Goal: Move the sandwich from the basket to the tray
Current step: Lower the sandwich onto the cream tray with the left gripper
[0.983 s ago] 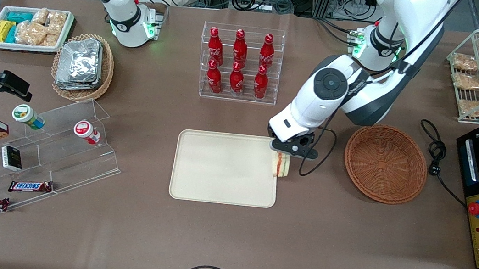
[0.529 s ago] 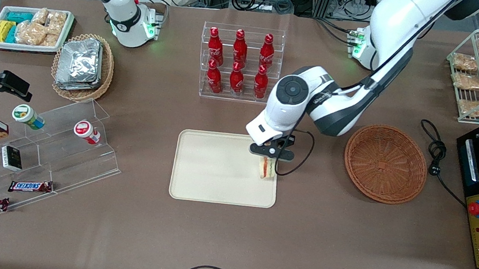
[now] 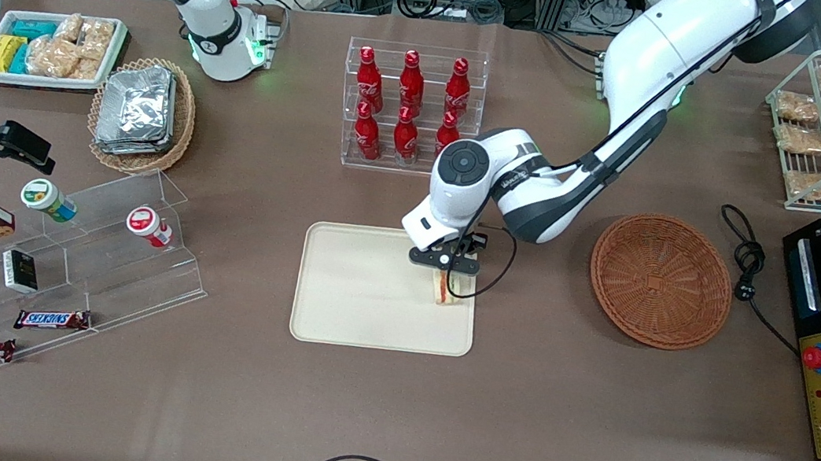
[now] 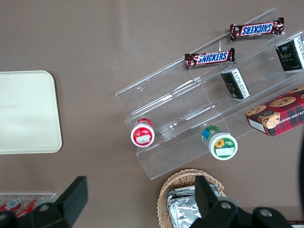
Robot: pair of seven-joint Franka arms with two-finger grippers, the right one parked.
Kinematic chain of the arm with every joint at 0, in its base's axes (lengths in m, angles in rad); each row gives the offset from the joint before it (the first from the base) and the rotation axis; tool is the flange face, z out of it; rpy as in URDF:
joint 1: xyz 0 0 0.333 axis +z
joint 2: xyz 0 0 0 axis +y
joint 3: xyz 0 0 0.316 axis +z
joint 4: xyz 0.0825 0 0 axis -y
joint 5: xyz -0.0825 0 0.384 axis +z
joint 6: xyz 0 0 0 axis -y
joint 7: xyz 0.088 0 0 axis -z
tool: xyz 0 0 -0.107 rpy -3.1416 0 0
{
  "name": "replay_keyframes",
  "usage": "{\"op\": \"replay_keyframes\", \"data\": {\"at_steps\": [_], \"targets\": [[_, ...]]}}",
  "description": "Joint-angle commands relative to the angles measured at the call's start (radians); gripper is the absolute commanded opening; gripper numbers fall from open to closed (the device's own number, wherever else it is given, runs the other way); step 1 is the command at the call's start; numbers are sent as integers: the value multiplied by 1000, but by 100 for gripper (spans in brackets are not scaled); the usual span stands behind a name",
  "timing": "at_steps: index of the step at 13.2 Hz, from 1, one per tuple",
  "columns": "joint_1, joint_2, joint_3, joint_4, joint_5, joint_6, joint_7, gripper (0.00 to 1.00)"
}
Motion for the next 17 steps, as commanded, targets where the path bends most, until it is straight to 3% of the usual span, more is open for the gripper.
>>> {"op": "replay_keyframes", "data": {"at_steps": [1,7,8,9,10,17], "targets": [[-26,59,4,49,58,-17,-25,37],[-27,108,6,103,59,-13,-25,41],[-26,111,6,103,61,-5,-25,57],[-27,111,6,103,62,-2,-23,91],[-27,111,6,102,62,1,-25,100],[-21,96,6,122,56,-8,-74,100]]}}
